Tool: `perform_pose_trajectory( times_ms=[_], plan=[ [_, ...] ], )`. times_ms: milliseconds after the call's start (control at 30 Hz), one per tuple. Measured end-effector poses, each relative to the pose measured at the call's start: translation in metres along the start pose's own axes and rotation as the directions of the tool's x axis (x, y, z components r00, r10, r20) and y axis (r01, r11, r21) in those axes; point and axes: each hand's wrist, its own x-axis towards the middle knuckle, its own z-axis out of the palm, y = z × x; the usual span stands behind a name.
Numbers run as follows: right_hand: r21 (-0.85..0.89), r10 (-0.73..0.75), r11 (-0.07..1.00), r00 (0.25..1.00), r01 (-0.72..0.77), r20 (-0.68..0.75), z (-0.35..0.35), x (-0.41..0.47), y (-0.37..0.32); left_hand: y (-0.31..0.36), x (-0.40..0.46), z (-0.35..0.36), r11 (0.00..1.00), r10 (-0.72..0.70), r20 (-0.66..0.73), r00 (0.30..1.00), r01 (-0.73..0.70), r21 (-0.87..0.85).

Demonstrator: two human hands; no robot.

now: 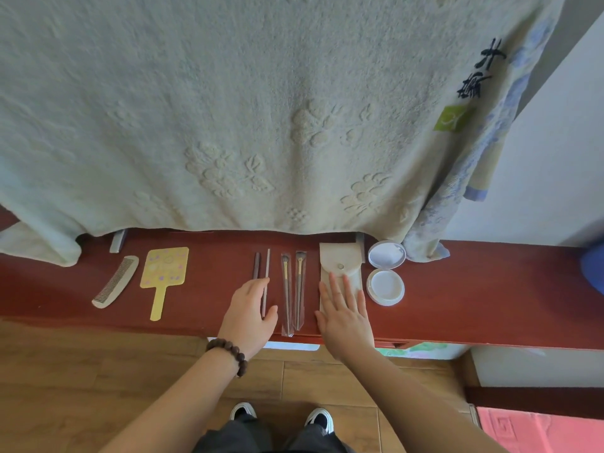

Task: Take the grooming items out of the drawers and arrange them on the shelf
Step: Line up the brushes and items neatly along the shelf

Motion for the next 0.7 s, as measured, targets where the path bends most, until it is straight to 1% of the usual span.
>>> perform_pose_trajectory(
  times_ms=[200,267,333,400,467,567,700],
  plan=[
    [-0.011,0.030,0.999,0.999,-0.031,-0.016,0.000,-0.003,-0.003,-0.010,-0.009,0.000,0.999,0.009,-0.047,0.999,-0.007,0.035],
    [0.025,0.052,0.998,0.999,-0.051,-0.012,-0.006,-0.002,-0.010,-0.014,-0.010,-0.001,0.994,0.057,-0.050,0.997,-0.052,0.097],
    [0.086,0.012,0.996,0.998,-0.007,-0.055,-0.012,-0.001,-0.021,-0.013,-0.011,0.002,0.975,0.138,-0.034,0.990,-0.130,0.179],
    [0.076,-0.084,0.993,0.994,0.089,-0.073,-0.013,0.002,-0.036,-0.011,-0.010,0.006,0.938,0.211,0.064,0.975,-0.221,0.267],
    [0.023,-0.136,0.990,0.990,0.138,-0.045,-0.011,0.007,-0.045,-0.009,-0.006,0.011,0.878,0.244,0.201,0.949,-0.304,0.369],
    [-0.032,-0.114,0.993,0.992,0.116,0.052,-0.011,0.015,-0.051,-0.014,0.005,0.018,0.808,0.211,0.332,0.919,-0.355,0.469],
    [-0.128,-0.097,0.985,0.986,0.114,0.138,-0.010,0.015,-0.051,-0.022,0.016,0.025,0.753,0.207,0.416,0.885,-0.416,0.510]
  ],
)
